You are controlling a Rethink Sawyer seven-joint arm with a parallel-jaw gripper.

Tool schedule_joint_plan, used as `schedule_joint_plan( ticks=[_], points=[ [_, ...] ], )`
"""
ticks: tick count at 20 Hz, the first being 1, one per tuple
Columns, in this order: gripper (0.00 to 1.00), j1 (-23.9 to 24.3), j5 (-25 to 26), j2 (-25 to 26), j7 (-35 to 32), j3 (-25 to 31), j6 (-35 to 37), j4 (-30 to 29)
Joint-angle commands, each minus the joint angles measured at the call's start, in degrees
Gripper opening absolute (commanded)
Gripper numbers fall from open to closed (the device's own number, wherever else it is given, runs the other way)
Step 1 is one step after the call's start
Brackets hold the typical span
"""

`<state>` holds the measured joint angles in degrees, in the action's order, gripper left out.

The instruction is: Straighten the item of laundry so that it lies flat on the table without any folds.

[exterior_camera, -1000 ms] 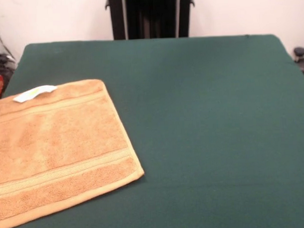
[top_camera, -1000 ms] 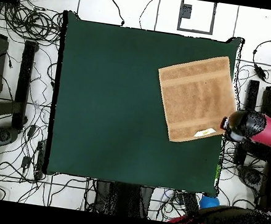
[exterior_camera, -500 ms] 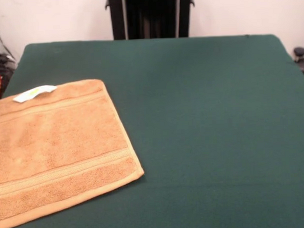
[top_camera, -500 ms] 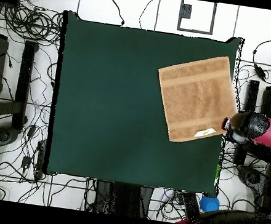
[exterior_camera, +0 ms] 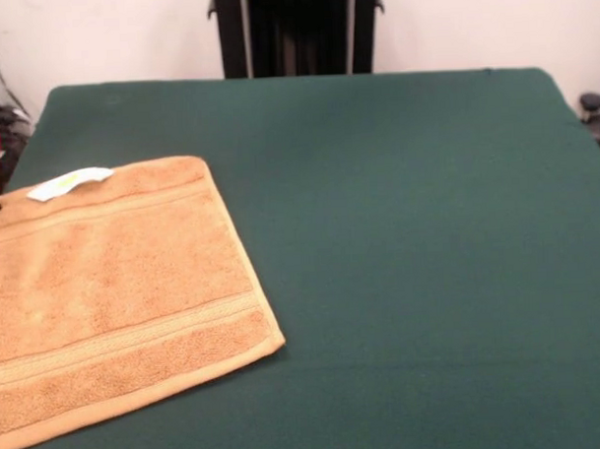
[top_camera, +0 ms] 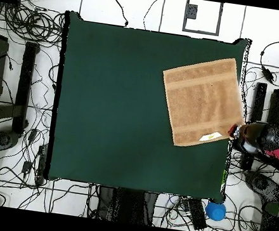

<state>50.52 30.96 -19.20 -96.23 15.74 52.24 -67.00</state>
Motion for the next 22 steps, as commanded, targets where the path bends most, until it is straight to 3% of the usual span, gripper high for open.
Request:
schedule_joint_plan(
  ticks=[1,9,17,22],
  points=[
    [1.00,-1.83,-4.13,-0.73,14.24,8.61,6.77,-10.98],
    [1.00,-0.97,-4.48,0.71,15.28,9.86,7.11,-10.77],
    [1.00,-3.61,-0.17,-2.19,5.35,7.10,-4.73,-14.93],
    [1.00,-4.20,-0.08,-2.17,3.47,6.90,-6.18,-15.82]
  ],
)
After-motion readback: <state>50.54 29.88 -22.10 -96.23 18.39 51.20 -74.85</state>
